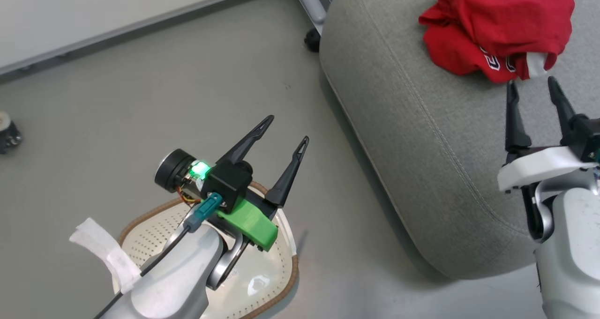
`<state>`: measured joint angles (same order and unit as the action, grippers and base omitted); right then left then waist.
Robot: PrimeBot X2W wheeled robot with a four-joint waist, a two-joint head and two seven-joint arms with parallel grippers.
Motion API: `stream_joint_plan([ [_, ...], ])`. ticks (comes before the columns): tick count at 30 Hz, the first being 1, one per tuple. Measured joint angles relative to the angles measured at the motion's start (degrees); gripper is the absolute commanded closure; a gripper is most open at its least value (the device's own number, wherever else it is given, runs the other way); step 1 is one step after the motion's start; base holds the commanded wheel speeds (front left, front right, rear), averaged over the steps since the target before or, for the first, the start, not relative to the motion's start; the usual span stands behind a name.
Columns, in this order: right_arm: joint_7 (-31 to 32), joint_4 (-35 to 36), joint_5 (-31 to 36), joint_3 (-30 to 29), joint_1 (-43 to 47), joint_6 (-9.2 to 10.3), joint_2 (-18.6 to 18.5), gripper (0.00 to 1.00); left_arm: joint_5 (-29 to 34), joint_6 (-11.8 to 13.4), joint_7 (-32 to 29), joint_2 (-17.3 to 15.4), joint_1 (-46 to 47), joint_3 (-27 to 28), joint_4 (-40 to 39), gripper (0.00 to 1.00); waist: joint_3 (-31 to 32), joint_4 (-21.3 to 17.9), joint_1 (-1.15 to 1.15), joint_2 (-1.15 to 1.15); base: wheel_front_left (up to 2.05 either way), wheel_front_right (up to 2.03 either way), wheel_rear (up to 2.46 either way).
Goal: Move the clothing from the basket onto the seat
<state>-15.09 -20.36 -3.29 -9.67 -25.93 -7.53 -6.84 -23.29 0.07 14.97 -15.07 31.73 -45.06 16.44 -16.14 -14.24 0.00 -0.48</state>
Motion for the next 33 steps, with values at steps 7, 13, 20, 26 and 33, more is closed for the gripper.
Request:
stream_joint_plan([
  [7,0.0,2.57,-1.14,3.48,2.76,0.0,0.69,0.0,-0.78,1.2,0.07,0.3,-4.17,4.78,-0.69,0.0,3.27,4.26,0.0,0.0,0.0,0.0,0.0],
  [13,0.01,4.46,-1.25,5.0,4.6,0.0,1.4,0.0,-0.85,1.85,0.07,0.26,-7.61,9.87,-1.25,0.0,5.48,8.63,0.0,0.0,0.0,0.0,0.0],
  [20,0.0,5.63,-0.8,6.48,6.6,0.0,2.63,0.0,-0.75,2.41,0.1,0.49,-11.55,17.02,-2.21,0.0,7.56,14.02,0.0,0.0,0.0,0.0,0.0],
  [26,0.01,5.87,-0.82,7.17,8.05,0.0,3.65,0.0,-0.14,2.5,0.15,1.2,-15.22,22.86,-2.66,0.0,9.47,17.63,0.0,0.0,0.0,0.0,0.0],
  [33,0.0,7.15,-1.16,8.36,12.05,0.0,3.96,0.0,1.51,2.5,0.15,2.66,-20.16,30.17,-3.2,0.0,12.51,20.08,0.0,0.0,0.0,0.0,0.0],
])
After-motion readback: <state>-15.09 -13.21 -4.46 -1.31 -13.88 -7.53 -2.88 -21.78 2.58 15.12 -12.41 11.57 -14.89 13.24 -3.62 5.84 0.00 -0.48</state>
